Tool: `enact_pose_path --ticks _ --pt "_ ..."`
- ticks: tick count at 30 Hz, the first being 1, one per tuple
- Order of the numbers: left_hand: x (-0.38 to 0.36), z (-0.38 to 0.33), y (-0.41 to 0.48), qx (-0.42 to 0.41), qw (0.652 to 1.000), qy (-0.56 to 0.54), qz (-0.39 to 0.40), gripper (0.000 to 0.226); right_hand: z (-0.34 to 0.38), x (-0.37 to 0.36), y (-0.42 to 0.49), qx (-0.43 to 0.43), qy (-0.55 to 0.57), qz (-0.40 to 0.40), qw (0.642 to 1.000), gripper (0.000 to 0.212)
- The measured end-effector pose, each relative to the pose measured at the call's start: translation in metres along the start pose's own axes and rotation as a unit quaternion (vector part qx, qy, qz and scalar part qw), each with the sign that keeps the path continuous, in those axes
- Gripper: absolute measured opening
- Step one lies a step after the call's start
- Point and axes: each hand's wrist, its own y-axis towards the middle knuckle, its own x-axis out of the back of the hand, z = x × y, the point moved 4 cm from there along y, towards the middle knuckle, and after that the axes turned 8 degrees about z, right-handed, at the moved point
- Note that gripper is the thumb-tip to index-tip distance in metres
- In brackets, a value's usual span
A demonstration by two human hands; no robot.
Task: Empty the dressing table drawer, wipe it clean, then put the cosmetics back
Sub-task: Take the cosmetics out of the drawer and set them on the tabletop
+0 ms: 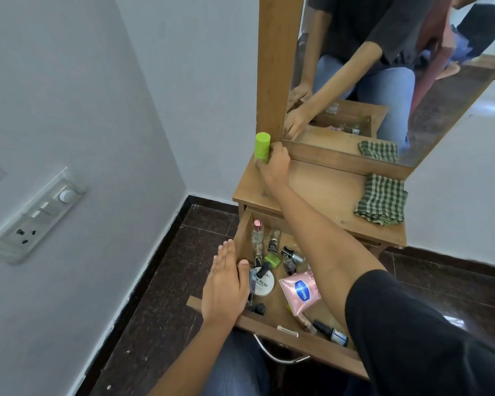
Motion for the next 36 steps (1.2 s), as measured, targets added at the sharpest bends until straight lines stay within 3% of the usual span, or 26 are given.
enact_pose_path --ticks 8,16,18,22,26,30,34,36 --pt "-0.001 0.002 0.002 0.002 1.0 0.006 0.002 0.056 -0.008 -0.007 0.015 -0.041 0.024 -0.027 0.998 0.031" --pt "0.0 0.001 0.002 0.01 1.0 0.01 -0.002 0.056 -0.012 -0.011 0.021 -0.088 -0.002 -0.019 0.996 0.042" --pt "0.0 0.0 0.002 0.011 1.0 0.012 -0.002 0.056 -0.009 -0.007 0.01 -0.07 0.03 -0.03 0.997 0.039" --pt "0.0 -0.002 0.002 0.013 1.0 0.01 -0.003 0.055 -0.003 0.011 -0.05 0.053 0.082 -0.068 0.993 0.016" --pt "0.001 -0.003 0.001 0.008 1.0 0.013 -0.002 0.055 -0.022 0.017 -0.123 0.114 0.033 -0.034 0.992 0.014" --pt "0.001 -0.003 0.001 0.008 1.0 0.013 -0.004 0.054 -0.06 0.001 -0.157 0.043 0.001 0.01 0.999 0.017" --pt "0.0 -0.002 0.001 0.011 1.0 0.009 -0.001 0.054 -0.075 -0.02 -0.155 -0.04 -0.066 0.129 0.989 0.053" --pt "0.0 -0.001 0.001 0.017 1.0 0.009 -0.002 0.054 -0.075 -0.026 -0.15 -0.06 -0.07 0.157 0.983 0.06"
